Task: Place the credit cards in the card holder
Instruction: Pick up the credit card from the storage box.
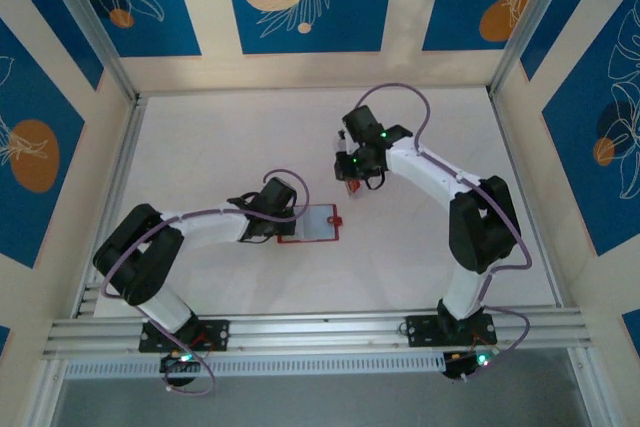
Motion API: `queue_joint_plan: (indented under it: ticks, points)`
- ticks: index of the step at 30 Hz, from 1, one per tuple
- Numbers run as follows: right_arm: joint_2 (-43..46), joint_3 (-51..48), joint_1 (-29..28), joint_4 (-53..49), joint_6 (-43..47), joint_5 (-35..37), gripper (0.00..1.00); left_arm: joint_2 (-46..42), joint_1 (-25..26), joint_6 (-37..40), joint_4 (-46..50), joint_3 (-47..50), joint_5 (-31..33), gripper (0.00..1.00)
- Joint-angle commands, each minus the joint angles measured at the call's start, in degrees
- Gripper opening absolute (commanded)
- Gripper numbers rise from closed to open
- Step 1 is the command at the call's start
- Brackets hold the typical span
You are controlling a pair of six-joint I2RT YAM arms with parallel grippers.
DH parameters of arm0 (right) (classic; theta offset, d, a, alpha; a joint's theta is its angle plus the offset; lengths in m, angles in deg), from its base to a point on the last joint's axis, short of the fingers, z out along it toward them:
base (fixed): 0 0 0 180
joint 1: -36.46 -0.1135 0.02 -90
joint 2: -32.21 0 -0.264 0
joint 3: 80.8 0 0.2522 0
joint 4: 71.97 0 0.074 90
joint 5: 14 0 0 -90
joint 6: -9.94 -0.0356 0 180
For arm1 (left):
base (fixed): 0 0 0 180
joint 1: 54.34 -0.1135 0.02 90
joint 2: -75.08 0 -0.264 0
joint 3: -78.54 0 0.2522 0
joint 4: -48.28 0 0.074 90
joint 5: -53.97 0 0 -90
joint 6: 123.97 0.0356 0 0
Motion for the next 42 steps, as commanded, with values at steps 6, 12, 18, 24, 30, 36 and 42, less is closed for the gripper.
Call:
queue_joint_plan:
  ticks: [6,12,18,24,30,36,42]
  points:
    - [-6.88,6.26,1.26,-7.55,2.89,10.05,0.27,0.55,-0.42,-1.32,2.57,2.71,-1.25,0.19]
    - [-10.91,9.82,1.52,-8.53,3.61,12.10,0.30,0.39,-0.37,-1.44,2.46,2.89,-1.34,0.18]
    - [-13.08,11.59,1.61,-8.15,4.35,12.36,0.32,0.43,-0.23,-1.62,2.32,2.98,-1.61,0.18]
    - [-14.44,12.16,2.14,-7.59,4.44,10.54,0.30,0.38,-0.26,-1.77,2.31,2.98,-1.61,0.18]
    - [-15.62,12.12,2.23,-7.50,4.66,10.00,0.28,0.28,-0.24,-1.79,2.35,3.06,-1.52,0.18]
    - [-16.17,11.61,1.62,-6.88,4.99,8.33,0.27,0.36,-0.24,-1.92,2.17,3.32,-1.61,0.17]
    - [-16.91,11.98,1.44,-7.19,5.02,8.06,0.24,0.23,-0.28,-1.94,2.17,3.50,-1.47,0.17]
